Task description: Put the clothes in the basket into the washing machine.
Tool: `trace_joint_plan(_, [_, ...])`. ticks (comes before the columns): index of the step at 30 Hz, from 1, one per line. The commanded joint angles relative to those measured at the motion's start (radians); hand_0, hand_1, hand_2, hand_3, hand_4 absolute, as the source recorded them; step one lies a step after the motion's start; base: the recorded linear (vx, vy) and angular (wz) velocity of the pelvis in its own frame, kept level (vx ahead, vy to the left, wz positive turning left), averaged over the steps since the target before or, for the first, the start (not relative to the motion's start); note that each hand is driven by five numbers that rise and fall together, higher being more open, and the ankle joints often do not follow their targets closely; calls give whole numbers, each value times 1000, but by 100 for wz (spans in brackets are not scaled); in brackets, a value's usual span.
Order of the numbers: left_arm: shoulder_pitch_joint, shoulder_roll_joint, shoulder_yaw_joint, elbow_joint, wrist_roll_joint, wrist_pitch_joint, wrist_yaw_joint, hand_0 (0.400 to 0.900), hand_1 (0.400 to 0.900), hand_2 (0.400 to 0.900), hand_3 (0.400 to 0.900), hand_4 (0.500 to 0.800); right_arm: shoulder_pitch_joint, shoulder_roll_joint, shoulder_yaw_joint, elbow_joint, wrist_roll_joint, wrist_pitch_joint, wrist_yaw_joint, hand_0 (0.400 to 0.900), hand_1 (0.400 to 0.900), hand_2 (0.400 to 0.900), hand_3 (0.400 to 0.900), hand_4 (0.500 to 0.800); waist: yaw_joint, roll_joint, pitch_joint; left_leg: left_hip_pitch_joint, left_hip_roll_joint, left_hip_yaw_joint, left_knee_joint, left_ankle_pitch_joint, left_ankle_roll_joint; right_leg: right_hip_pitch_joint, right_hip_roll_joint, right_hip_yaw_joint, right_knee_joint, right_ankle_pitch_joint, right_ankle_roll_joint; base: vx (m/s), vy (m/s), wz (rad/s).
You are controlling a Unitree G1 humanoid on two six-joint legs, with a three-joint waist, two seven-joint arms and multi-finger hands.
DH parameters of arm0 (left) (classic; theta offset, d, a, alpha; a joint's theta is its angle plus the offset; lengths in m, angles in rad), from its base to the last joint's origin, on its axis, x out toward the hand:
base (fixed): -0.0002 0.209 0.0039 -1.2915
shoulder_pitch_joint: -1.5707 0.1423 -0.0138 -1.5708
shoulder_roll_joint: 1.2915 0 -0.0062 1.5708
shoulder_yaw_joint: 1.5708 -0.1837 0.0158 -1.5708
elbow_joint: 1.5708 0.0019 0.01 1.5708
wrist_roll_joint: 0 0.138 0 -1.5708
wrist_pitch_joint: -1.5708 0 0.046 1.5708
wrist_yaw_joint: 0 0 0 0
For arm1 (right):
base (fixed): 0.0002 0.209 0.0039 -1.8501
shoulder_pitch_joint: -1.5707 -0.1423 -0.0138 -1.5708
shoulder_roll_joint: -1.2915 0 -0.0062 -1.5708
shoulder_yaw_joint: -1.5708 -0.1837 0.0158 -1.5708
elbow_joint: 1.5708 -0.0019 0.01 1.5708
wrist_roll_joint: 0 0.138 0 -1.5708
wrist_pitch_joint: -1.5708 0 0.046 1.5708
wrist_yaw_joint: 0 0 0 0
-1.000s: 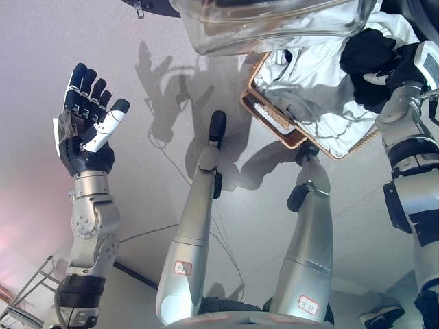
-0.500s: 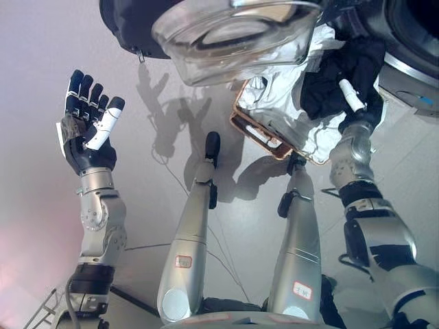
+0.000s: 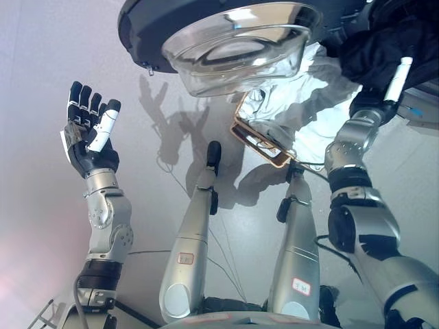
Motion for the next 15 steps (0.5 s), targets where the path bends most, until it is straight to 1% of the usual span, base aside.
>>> trace_joint_plan(1, [29,12,75,-124,8,-112,-6,900,900,900,900,800,-113,-169,41,-40,-13,-99,19,400,400,400,400,500,-4,112,-33,35,-28,-21,-133,16,9,44,-1,-6,31,-57,6,31,21,-4])
trace_joint_plan(4, [35,21,69,-107,-4,-109,-16,900,900,900,900,800,-181,-228,53,-8,-17,-107,-10,400,400,400,400,500,2,116,-33,57,-28,-22,-153,19,13,56,-1,-3,20,-56,9,30,20,-5])
trace_joint_plan(7, [35,30,62,-119,-3,-112,-21,900,900,900,900,800,-243,-279,83,5,-43,-109,-49,400,400,400,400,500,4,117,-33,66,-30,-21,-156,18,16,64,-1,-4,16,-53,11,21,12,-2])
trace_joint_plan(8, [37,40,62,-128,5,-115,-23,900,900,900,900,800,-274,-310,105,-2,-62,-107,-65,400,400,400,400,500,4,114,-37,68,-30,-19,-155,17,17,67,-2,-1,13,-52,12,0,0,0])
trace_joint_plan(13, [45,44,67,-120,5,-118,-23,900,900,900,900,800,-327,-350,149,-24,-64,-114,-68,400,400,400,400,500,4,108,-47,68,-31,-19,-152,13,16,72,-2,2,4,-50,12,20,2,-1])
trace_joint_plan(15, [47,47,67,-131,6,-118,-25,900,900,900,900,800,-334,-357,150,-33,-58,-125,-70,400,400,400,400,500,1,104,-51,69,-31,-20,-155,12,16,75,-1,0,1,-49,12,16,-3,0])
